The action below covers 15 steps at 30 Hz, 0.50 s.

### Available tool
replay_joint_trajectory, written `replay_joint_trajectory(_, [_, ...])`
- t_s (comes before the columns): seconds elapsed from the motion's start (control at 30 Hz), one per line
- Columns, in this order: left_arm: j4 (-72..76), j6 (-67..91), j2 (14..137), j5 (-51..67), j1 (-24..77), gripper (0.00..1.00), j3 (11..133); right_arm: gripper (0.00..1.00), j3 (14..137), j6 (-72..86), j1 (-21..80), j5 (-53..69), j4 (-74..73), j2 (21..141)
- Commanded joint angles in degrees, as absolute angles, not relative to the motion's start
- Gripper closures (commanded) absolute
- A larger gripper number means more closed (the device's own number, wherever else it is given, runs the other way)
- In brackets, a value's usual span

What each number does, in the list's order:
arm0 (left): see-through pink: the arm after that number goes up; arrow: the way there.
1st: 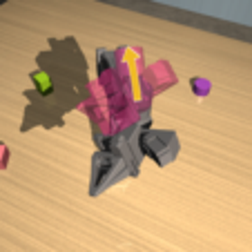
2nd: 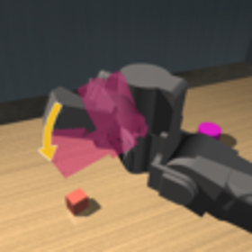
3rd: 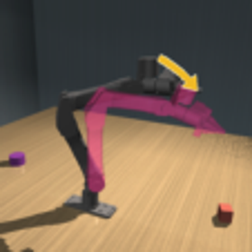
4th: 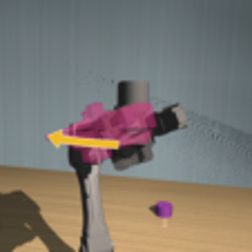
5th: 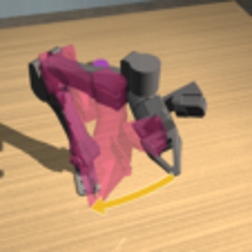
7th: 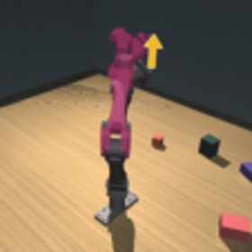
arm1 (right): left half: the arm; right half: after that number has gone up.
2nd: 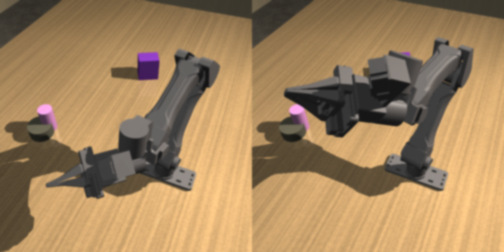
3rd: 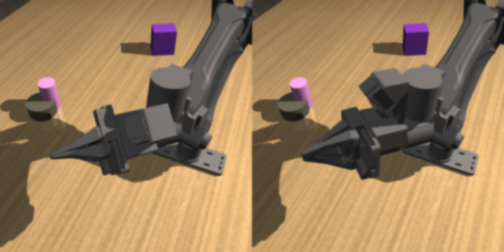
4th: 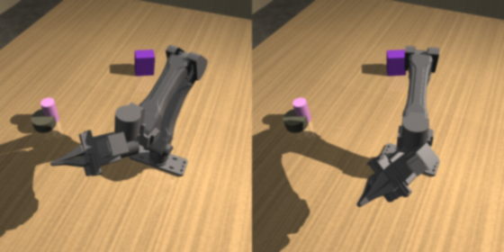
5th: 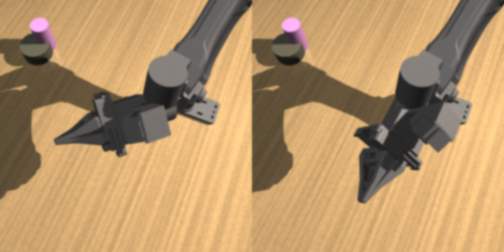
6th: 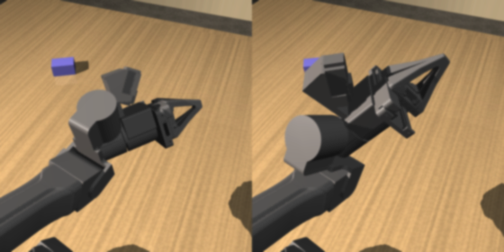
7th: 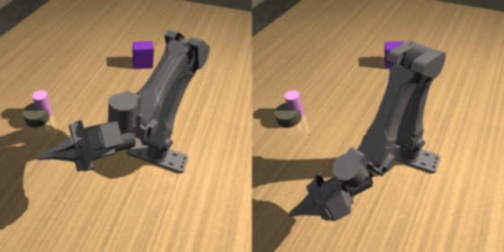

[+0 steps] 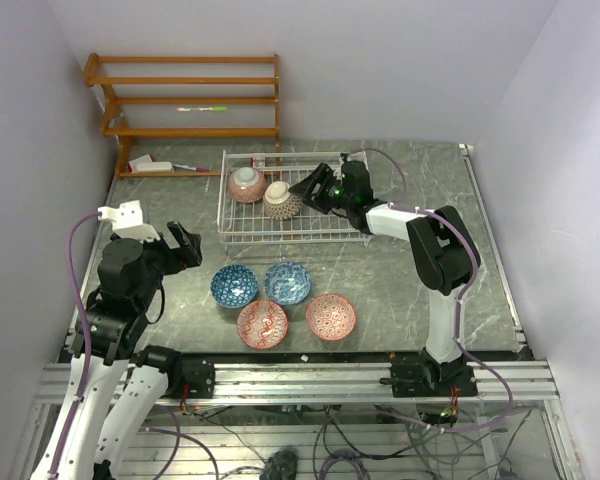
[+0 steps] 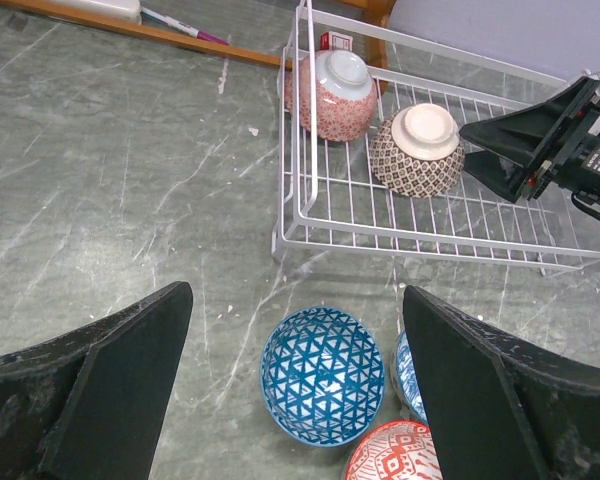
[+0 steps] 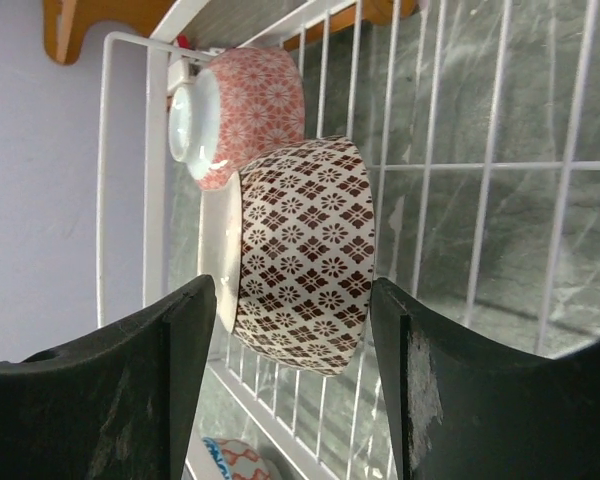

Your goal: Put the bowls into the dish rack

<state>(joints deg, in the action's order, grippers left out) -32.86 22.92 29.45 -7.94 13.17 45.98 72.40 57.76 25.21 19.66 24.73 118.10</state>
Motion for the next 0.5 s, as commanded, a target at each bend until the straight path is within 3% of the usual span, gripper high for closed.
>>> replay_joint_trajectory(0.0, [-32.26, 22.59, 28.96, -8.83, 12.48, 0.02, 45.53, 0.37, 73.13, 54.26, 25.22, 16.75, 21.67, 116.02])
replay_joint_trajectory(0.47, [-32.17, 22.57, 29.05, -8.64, 12.39, 0.02, 45.57, 0.36, 75.85, 45.96, 26.28, 9.25, 10.42, 110.25])
